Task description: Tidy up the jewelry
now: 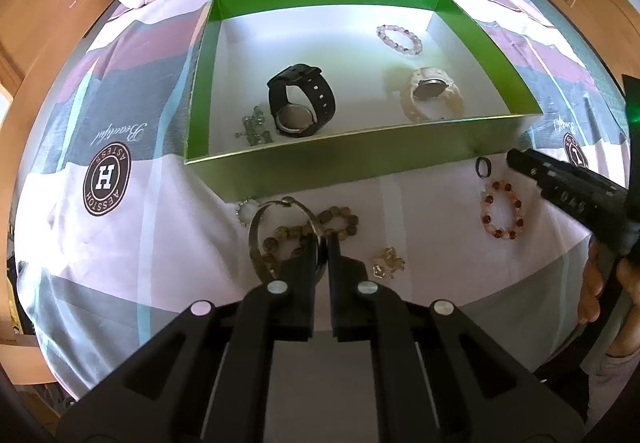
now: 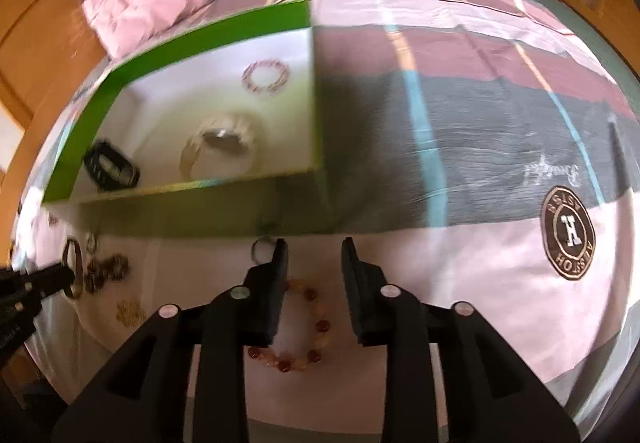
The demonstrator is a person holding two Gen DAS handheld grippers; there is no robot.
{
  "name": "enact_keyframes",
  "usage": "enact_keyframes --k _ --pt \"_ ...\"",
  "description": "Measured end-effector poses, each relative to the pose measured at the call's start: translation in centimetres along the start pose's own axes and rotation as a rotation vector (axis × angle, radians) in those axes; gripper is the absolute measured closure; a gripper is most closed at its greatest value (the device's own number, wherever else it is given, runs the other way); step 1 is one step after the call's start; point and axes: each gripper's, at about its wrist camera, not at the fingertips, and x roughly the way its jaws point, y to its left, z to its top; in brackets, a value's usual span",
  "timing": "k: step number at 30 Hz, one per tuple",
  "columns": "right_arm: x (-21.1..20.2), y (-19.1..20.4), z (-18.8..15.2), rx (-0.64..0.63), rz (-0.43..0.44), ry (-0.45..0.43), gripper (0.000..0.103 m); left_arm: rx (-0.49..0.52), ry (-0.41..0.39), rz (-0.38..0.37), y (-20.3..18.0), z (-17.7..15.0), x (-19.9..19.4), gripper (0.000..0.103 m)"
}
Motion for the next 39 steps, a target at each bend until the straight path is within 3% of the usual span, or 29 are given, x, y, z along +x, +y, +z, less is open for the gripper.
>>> enact_keyframes --k 5,11,13,17,21,26,28,32,37,39 --pt "0.5 -0.9 -0.1 0.037 -0.008 0.024 0.063 0.010 0.005 0.004 -0.3 0.0 0.2 0.098" --pt "0.9 1.0 -0.5 -0.042 0.025 0.041 0.063 0.012 0.008 0.006 -0.3 0.0 0.3 0.098" --pt "1.2 2.0 -0.7 -0.081 0.024 0.041 0.057 0.013 0.007 0.007 -0.3 0.0 0.3 0.098" --pt "1.3 3.3 -1.4 -0.151 0.020 0.041 0.057 0.016 0.007 0.007 -0.4 -0.1 0.3 0.098" --pt "0.8 4.7 -2.0 -0.196 0.107 0.047 0.057 0.016 0.006 0.006 -0.5 -0.1 0.3 0.098" --pt "0.3 8.3 -3.7 -0.338 0.221 0.074 0.056 0.014 0.008 0.009 -0.4 -0.1 0.3 0.098" --pt "0.6 9.5 -4.6 -0.387 0.218 0.083 0.049 0.014 0.010 0.012 -0.5 -0.1 0.4 0.098" --pt "1.5 10.9 -6.0 -0.462 0.147 0.072 0.049 0.016 0.012 0.013 -0.4 -0.1 0.4 0.098" --pt "1.8 11.2 -5.8 -0.482 0.132 0.049 0.089 0.017 0.013 0.014 -0.5 -0.1 0.4 0.098" --pt "1.8 11.2 -5.8 -0.480 0.126 0.045 0.096 0.018 0.015 0.016 -0.5 -0.1 0.4 0.098"
